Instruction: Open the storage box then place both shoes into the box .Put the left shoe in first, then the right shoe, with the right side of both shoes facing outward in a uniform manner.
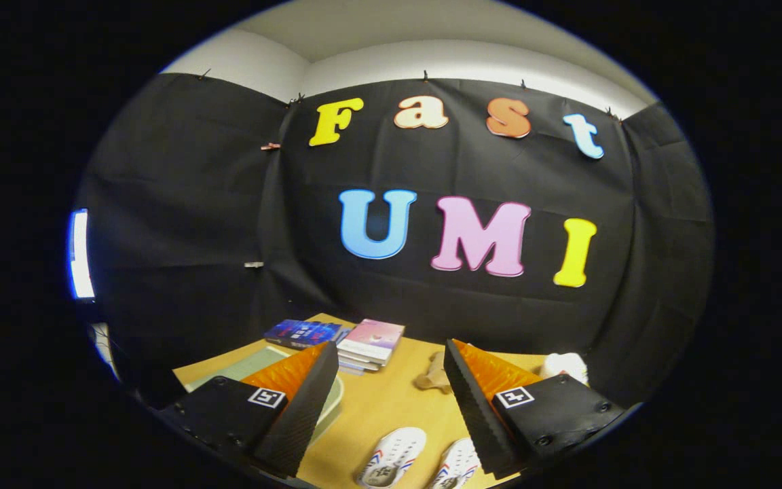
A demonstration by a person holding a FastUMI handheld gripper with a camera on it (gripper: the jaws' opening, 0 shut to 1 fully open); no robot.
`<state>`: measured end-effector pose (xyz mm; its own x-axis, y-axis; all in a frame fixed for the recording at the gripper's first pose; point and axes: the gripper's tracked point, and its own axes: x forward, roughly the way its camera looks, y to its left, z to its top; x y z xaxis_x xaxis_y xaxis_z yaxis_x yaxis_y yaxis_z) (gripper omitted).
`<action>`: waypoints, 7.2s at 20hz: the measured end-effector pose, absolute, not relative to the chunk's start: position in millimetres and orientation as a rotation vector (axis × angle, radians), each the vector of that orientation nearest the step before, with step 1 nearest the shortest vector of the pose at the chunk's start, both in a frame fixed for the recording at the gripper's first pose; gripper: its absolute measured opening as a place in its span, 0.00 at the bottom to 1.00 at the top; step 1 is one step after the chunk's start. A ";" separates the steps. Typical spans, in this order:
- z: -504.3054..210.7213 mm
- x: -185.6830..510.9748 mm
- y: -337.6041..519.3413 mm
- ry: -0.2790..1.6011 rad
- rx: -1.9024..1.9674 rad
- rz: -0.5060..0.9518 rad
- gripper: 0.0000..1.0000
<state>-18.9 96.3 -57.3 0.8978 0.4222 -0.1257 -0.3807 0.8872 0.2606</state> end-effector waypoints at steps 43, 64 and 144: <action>-239.5 -86.2 271.2 1.304 1.570 1.319 0.05; -32.3 -69.9 382.8 0.915 1.417 1.229 0.05; -191.2 -37.7 198.8 1.219 0.783 0.426 0.07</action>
<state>-37.7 198.8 -191.2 0.3130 0.6747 -0.6685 0.1114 0.6729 0.7313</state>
